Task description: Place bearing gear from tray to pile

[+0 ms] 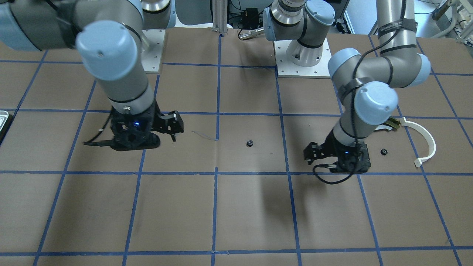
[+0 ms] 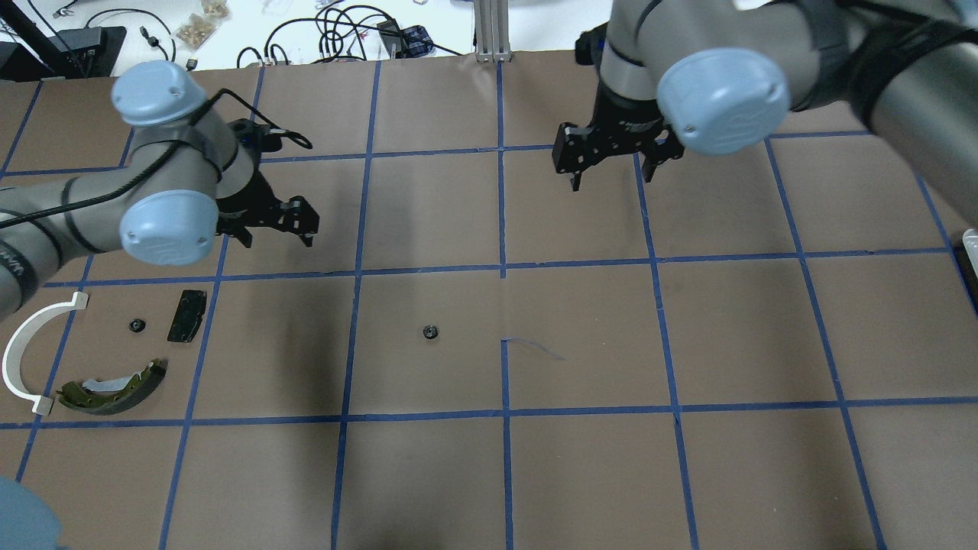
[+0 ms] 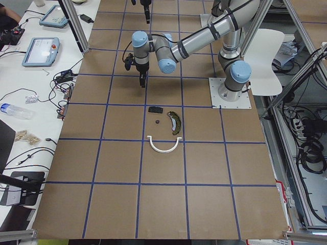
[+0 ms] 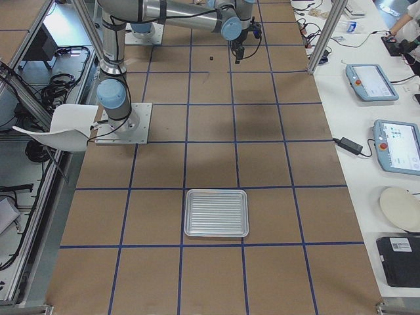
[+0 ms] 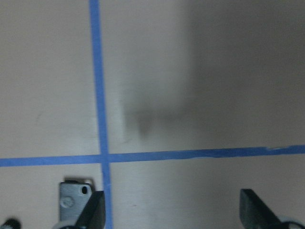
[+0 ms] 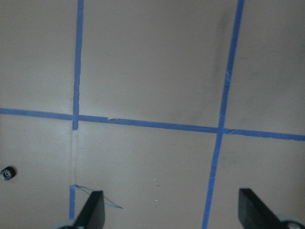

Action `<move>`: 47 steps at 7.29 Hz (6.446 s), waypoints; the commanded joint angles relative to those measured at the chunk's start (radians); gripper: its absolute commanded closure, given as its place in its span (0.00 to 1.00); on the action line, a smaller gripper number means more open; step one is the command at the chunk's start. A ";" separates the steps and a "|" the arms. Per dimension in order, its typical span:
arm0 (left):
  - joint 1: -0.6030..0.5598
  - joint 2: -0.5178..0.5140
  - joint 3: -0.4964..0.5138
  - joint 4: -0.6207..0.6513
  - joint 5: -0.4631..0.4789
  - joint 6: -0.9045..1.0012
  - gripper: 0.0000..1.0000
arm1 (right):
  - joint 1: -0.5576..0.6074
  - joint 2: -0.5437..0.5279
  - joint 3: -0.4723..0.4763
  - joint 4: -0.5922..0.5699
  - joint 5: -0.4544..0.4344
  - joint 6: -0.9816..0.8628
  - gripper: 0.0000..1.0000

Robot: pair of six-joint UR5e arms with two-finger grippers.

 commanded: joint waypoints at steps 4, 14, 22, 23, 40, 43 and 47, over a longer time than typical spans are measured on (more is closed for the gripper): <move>-0.302 -0.069 0.004 0.010 -0.063 -0.311 0.00 | -0.068 -0.102 -0.082 0.142 -0.045 -0.012 0.00; -0.307 -0.113 -0.072 0.008 -0.061 -0.309 0.28 | -0.149 -0.182 -0.034 0.182 -0.039 -0.055 0.00; -0.299 -0.112 -0.062 -0.010 -0.055 -0.299 1.00 | -0.149 -0.182 -0.033 0.184 -0.040 -0.053 0.00; -0.292 -0.089 -0.053 -0.030 -0.055 -0.293 1.00 | -0.149 -0.182 -0.033 0.184 -0.039 -0.053 0.00; 0.584 -0.167 0.100 -0.125 0.118 0.711 1.00 | -0.149 -0.180 -0.031 0.184 -0.040 -0.055 0.00; 0.584 -0.167 0.082 -0.119 0.117 0.708 1.00 | -0.149 -0.180 -0.031 0.184 -0.040 -0.053 0.00; 0.584 -0.184 0.082 -0.122 0.120 0.708 1.00 | -0.149 -0.180 -0.031 0.184 -0.040 -0.053 0.00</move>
